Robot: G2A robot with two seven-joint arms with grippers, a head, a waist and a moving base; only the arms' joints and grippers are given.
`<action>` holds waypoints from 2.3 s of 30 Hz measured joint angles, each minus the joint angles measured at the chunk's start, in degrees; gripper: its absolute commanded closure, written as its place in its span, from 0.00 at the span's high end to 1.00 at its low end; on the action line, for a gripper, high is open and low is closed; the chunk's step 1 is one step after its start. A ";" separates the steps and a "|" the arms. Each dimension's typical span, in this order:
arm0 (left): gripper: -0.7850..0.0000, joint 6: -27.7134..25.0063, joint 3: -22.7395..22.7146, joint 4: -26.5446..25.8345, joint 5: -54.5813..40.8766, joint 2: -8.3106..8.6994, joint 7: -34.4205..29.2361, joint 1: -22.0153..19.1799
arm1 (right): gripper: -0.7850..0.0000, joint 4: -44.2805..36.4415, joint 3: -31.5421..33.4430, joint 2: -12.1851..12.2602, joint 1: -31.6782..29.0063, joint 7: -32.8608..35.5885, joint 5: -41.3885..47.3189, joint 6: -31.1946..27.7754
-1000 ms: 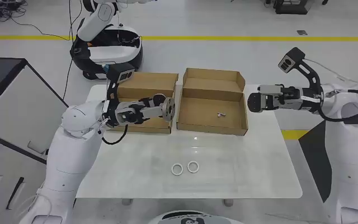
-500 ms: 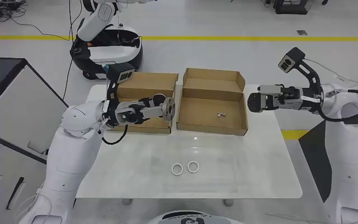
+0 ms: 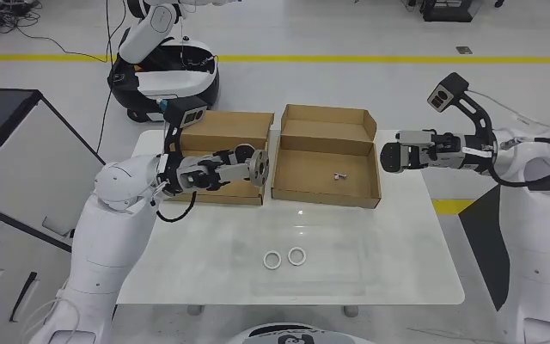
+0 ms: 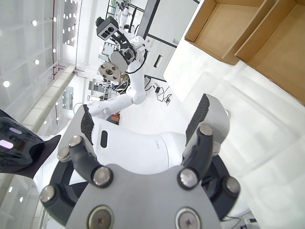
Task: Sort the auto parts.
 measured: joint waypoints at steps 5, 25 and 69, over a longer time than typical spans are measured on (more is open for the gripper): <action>0.00 0.00 0.00 0.00 0.00 0.00 0.00 0.00 | 1.00 0.00 0.00 0.00 0.00 0.00 0.00 0.00; 0.00 1.15 -0.23 -0.71 -12.69 -0.35 2.77 1.32 | 1.00 0.00 0.00 0.00 0.00 0.00 0.00 0.00; 0.00 6.22 -2.03 -3.08 -52.04 -4.48 0.77 2.43 | 1.00 0.00 0.00 0.00 0.00 0.00 0.00 0.00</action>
